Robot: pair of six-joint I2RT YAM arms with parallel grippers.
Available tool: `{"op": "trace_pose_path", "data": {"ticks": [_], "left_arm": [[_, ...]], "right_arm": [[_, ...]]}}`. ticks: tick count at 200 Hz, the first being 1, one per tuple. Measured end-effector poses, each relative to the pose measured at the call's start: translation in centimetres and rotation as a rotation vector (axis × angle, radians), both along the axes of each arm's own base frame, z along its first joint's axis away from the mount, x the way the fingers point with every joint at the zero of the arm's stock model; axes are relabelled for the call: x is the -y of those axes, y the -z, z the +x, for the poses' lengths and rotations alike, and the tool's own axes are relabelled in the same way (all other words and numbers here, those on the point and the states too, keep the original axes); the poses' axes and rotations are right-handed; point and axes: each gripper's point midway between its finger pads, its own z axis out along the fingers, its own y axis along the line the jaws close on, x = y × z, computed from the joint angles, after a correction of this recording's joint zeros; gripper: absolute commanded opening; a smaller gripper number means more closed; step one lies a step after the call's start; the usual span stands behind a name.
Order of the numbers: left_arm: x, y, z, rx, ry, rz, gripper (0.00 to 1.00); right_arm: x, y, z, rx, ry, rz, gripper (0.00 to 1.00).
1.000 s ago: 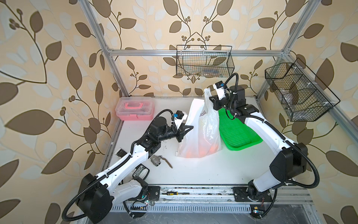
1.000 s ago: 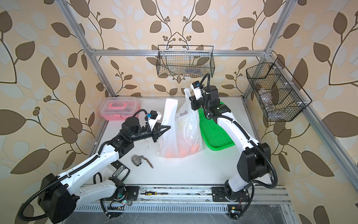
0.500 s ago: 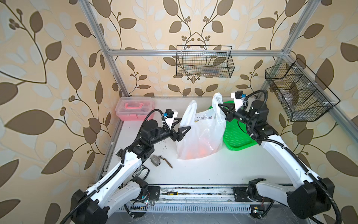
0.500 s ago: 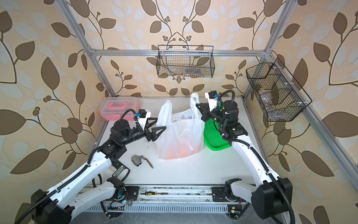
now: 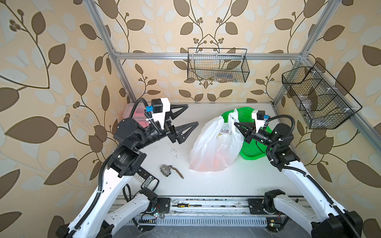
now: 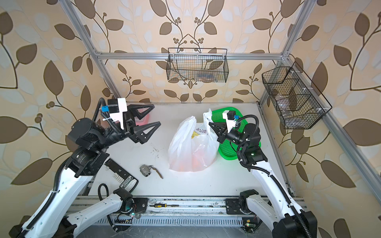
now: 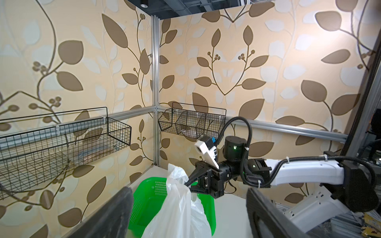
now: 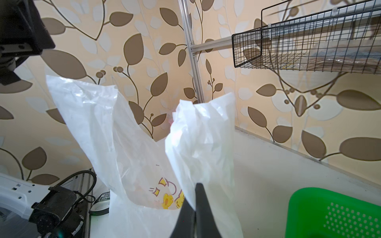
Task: Place the oranges into plastic bags & tie knots
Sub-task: Adjust the plastic bag at the center of the board.
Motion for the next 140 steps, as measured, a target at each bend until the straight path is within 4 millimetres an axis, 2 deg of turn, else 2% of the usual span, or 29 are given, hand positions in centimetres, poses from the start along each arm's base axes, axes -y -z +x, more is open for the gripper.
{"op": "trace_pose_path", "data": {"ticks": [15, 28, 56, 81, 97, 116, 140], "left_arm": [[1.6, 0.0, 2.0, -0.063, 0.026, 0.019, 0.86], [3.1, 0.7, 4.2, -0.142, 0.034, 0.054, 0.84], [6.3, 3.5, 9.6, -0.353, 0.039, 0.137, 0.82], [8.6, 6.7, 12.6, -0.523, 0.049, 0.186, 0.83], [10.0, 8.9, 13.5, -0.604, 0.063, 0.228, 0.84], [11.7, 11.2, 13.6, -0.677, 0.092, 0.276, 0.85], [13.6, 12.4, 13.3, -0.722, 0.139, 0.310, 0.84]], "right_arm": [[0.1, -0.1, -0.4, 0.010, 0.000, 0.004, 0.00], [0.1, -0.2, -0.6, 0.017, 0.000, 0.006, 0.00], [0.2, -0.5, -0.9, 0.028, -0.001, 0.010, 0.00], [0.2, -0.5, -0.9, 0.029, -0.002, 0.010, 0.00], [0.2, -0.5, -1.0, 0.029, -0.002, 0.010, 0.00], [0.1, -0.5, -1.0, 0.029, -0.003, 0.010, 0.00], [0.1, -0.6, -1.1, 0.033, -0.006, 0.010, 0.00]]}}
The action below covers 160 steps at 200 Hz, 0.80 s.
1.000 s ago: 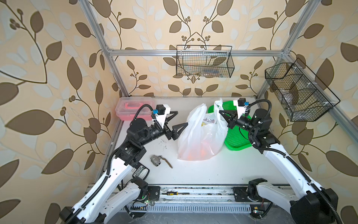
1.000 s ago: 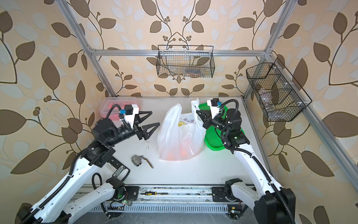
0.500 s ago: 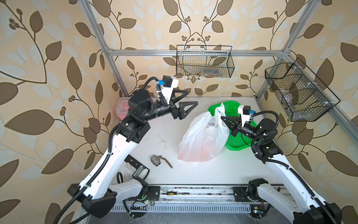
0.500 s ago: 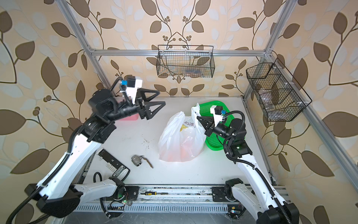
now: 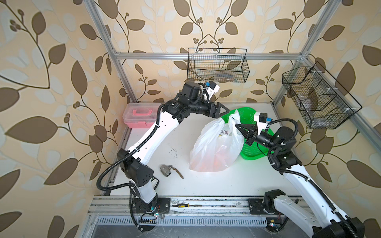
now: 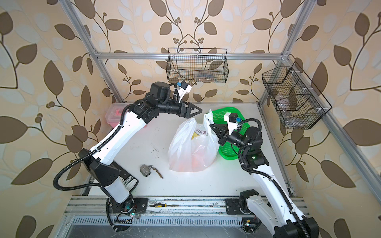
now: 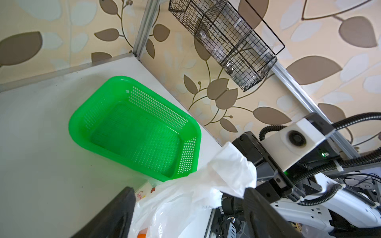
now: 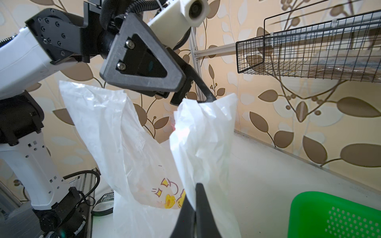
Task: Place the oranges into plastic bags & tie knots
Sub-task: Adjust the plastic bag at the center of the board.
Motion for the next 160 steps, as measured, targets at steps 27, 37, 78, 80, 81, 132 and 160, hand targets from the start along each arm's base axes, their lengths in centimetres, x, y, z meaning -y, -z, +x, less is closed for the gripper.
{"op": "trace_pose_path", "data": {"ticks": [27, 37, 78, 80, 81, 132, 160], "left_arm": [[1.4, 0.0, -0.6, -0.016, 0.048, -0.006, 0.80], [1.7, 0.1, -0.9, -0.021, 0.061, -0.007, 0.78], [2.5, 0.0, -2.0, -0.030, 0.105, -0.015, 0.59], [2.5, 0.0, -2.0, -0.033, 0.105, -0.015, 0.58], [2.5, 0.1, -2.0, -0.039, 0.103, -0.016, 0.57], [2.7, 0.1, -2.3, -0.038, 0.130, -0.021, 0.24], [2.9, 0.0, -2.8, -0.045, 0.149, -0.029, 0.05]], "right_arm": [[0.0, -0.1, -0.1, 0.003, 0.000, 0.000, 0.00], [0.0, -0.1, -0.1, 0.003, 0.000, 0.000, 0.00], [0.0, 0.1, 0.0, -0.002, 0.000, -0.001, 0.00], [0.0, 0.1, 0.0, -0.002, 0.000, 0.000, 0.00], [0.0, 0.1, 0.0, -0.002, 0.000, 0.000, 0.00], [0.0, 0.1, 0.1, -0.003, 0.000, -0.001, 0.00], [0.0, 0.3, 0.2, -0.009, 0.000, -0.002, 0.00]]}}
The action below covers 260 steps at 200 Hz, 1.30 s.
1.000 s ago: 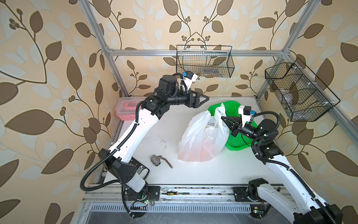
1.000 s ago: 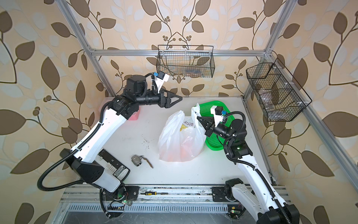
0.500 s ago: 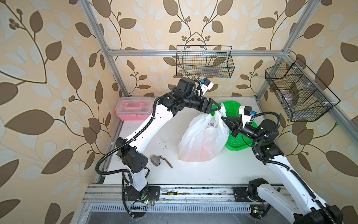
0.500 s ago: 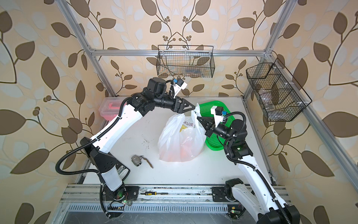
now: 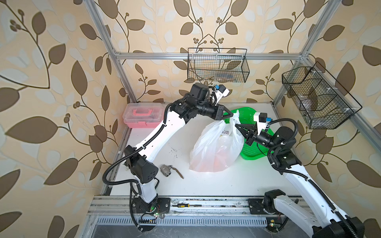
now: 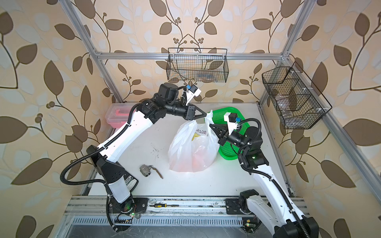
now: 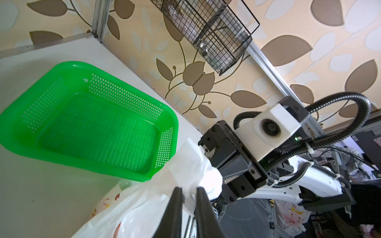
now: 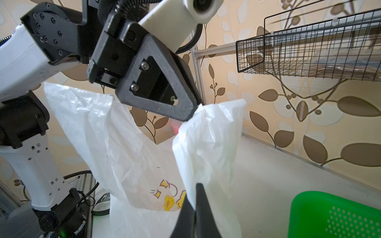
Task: Place the oranges into plastic bags & tie knots
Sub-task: Adjust the plastic bag at the center of the board.
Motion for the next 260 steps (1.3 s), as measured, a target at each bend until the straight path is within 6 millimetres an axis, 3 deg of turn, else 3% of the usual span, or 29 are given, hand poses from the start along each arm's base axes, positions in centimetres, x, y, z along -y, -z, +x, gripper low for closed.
{"op": "trace_pose_path", "data": {"ticks": [7, 27, 36, 57, 81, 114, 134, 162, 202, 215, 260], "left_arm": [[0.0, 0.0, 0.0, -0.003, 0.000, -0.001, 0.00], [0.0, -0.1, 0.0, 0.003, 0.003, -0.003, 0.00], [0.0, -0.1, 0.0, 0.008, -0.003, -0.001, 0.00], [-0.5, -0.1, 0.6, 0.045, -0.047, 0.021, 0.00], [-1.6, -1.1, 0.7, 0.107, -0.098, 0.050, 0.00], [-3.0, -4.7, 0.0, 0.205, -0.137, 0.028, 0.00], [-3.5, -6.0, -0.5, 0.230, -0.141, 0.012, 0.00], [-3.7, -5.8, -0.7, 0.220, -0.146, 0.025, 0.00], [-3.9, -5.3, -0.6, 0.206, -0.152, 0.042, 0.00], [-3.9, -5.3, -0.7, 0.205, -0.153, 0.043, 0.00], [-4.2, -5.7, -0.9, 0.213, -0.157, 0.038, 0.00]], "right_arm": [[0.0, 0.0, 0.0, -0.001, 0.000, 0.000, 0.00], [0.0, 0.0, 0.0, -0.001, 0.000, 0.000, 0.04], [0.0, 0.1, 0.0, -0.004, 0.000, -0.002, 0.16], [0.1, 0.8, 0.2, -0.029, 0.014, -0.028, 0.56], [0.9, 0.9, 0.1, -0.035, 0.072, -0.078, 0.78], [2.1, -2.5, -1.4, 0.086, 0.136, -0.121, 0.93], [1.6, -5.2, -1.7, 0.170, 0.132, -0.145, 1.00], [-0.9, -7.0, -1.5, 0.265, 0.067, -0.210, 1.00], [-4.4, -7.8, 1.2, 0.305, -0.016, -0.275, 1.00], [-5.3, -7.8, 2.0, 0.311, -0.037, -0.288, 0.90], [-7.2, -6.3, 3.2, 0.278, -0.116, -0.308, 0.40]]}}
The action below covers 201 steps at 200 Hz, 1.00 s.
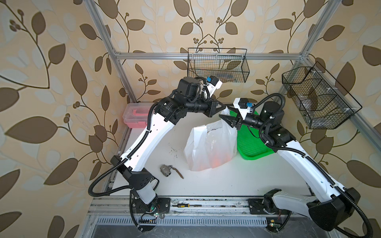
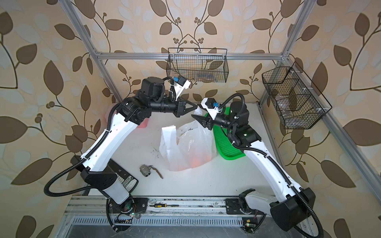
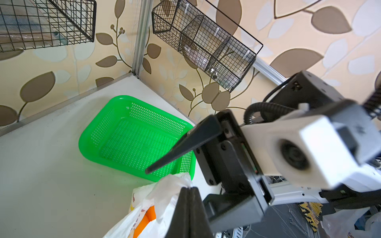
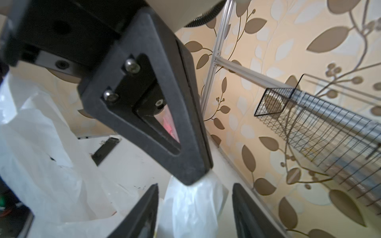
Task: Place the oranges into plastic bags & tie knots
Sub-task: Adjust the plastic bag at the center of the board, then tie the plastic bag at the center of the board.
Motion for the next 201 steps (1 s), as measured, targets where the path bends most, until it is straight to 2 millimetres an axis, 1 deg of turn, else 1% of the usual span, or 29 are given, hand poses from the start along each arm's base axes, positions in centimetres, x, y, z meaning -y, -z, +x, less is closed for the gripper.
{"op": "trace_pose_path", "data": {"ticks": [26, 39, 66, 81, 88, 104, 111, 119, 129, 134, 151, 161, 180, 191, 201], "left_arm": [[-0.3, -0.6, -0.3, 0.012, -0.003, -0.011, 0.00], [-0.4, -0.9, -0.4, 0.017, -0.003, -0.015, 0.00], [-0.5, -1.0, -0.5, 0.022, -0.008, -0.016, 0.00], [-0.6, -0.9, -0.3, 0.022, -0.016, -0.012, 0.00], [-0.6, -0.8, -0.2, 0.022, -0.023, -0.009, 0.00], [-0.7, -0.7, -0.1, 0.021, -0.032, -0.003, 0.00], [-0.7, -0.8, 0.0, 0.026, -0.037, -0.005, 0.16], [-0.8, -1.0, 0.1, 0.039, -0.046, -0.006, 0.31], [-1.1, -1.3, 0.1, 0.049, -0.056, -0.009, 0.54], [-1.3, -1.4, 0.1, 0.059, -0.066, -0.008, 0.62], [-2.6, -1.2, -0.5, 0.091, -0.105, 0.007, 0.75], [-3.9, -0.6, -1.0, 0.100, -0.147, 0.019, 0.80], [-7.1, 0.1, -3.0, 0.159, -0.215, 0.036, 0.89], [-9.2, 0.6, -4.7, 0.210, -0.249, 0.038, 0.95], [-11.0, 1.2, -6.2, 0.242, -0.278, 0.030, 0.99]], "right_arm": [[-0.4, 1.1, -0.2, -0.023, -0.022, 0.009, 0.19], [-0.4, 2.2, -0.2, -0.047, -0.027, 0.013, 0.13], [-0.6, 5.0, -0.2, -0.105, -0.032, 0.014, 0.10], [-0.6, 6.4, -0.2, -0.136, -0.030, 0.022, 0.04], [-0.6, 6.7, -0.2, -0.144, -0.032, 0.026, 0.00], [-0.7, 7.1, -0.2, -0.155, -0.034, 0.040, 0.00], [-0.7, 7.4, -0.2, -0.163, -0.034, 0.045, 0.00], [-0.6, 7.8, -0.2, -0.178, -0.029, 0.050, 0.00], [-0.3, 8.6, 0.0, -0.203, -0.020, 0.055, 0.00], [0.0, 8.9, 0.1, -0.216, -0.011, 0.060, 0.00], [1.0, 9.7, 0.7, -0.259, 0.023, 0.080, 0.00], [1.6, 9.7, 0.9, -0.270, 0.040, 0.090, 0.00], [2.1, 9.2, 0.8, -0.267, 0.052, 0.103, 0.00], [2.4, 8.8, 0.5, -0.260, 0.054, 0.108, 0.00], [2.5, 8.3, 0.2, -0.251, 0.053, 0.114, 0.00]]}}
